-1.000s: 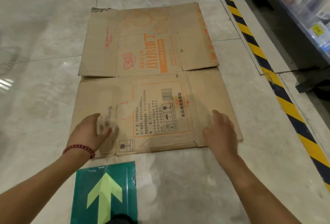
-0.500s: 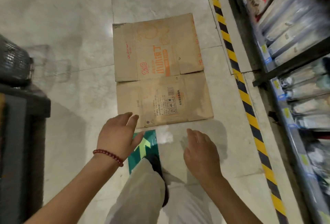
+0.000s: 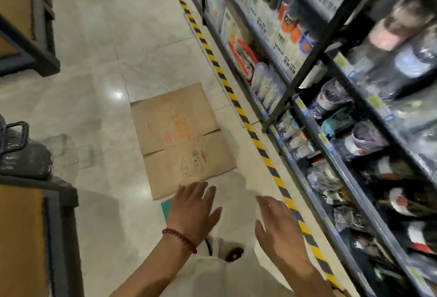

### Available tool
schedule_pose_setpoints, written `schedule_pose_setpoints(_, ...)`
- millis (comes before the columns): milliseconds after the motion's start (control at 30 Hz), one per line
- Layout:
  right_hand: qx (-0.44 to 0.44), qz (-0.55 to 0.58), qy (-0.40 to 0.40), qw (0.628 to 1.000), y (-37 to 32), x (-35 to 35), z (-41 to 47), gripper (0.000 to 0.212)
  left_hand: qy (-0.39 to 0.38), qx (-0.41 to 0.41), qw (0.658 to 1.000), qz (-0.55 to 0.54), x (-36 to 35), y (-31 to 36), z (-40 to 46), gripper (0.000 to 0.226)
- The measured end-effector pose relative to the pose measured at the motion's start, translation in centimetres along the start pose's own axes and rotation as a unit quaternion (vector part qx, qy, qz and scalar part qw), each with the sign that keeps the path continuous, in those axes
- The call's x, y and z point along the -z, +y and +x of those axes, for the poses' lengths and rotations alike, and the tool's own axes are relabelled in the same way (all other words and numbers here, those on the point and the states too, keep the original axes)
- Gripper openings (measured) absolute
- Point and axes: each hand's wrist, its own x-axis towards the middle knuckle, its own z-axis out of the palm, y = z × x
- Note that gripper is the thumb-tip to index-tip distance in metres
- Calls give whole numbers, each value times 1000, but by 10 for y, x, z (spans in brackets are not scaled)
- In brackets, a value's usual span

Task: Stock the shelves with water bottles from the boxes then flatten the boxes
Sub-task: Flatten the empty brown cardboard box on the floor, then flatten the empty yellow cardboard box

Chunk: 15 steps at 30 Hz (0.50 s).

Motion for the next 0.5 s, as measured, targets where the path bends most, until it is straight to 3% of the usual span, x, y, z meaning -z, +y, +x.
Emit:
schedule_pose_setpoints(167,-102,-17,66,992,25,39,-41,45,22,-82,996,-5,13,52,-2,41)
schedule_pose_setpoints(333,-192,27,124,973,56,42,-98,43,11,-180,984,9,17,111,3,46)
schedule_pose_setpoints(500,-288,52,137,946,80,48,-157,40,-42,-259,965,-3,6,167,-3,50)
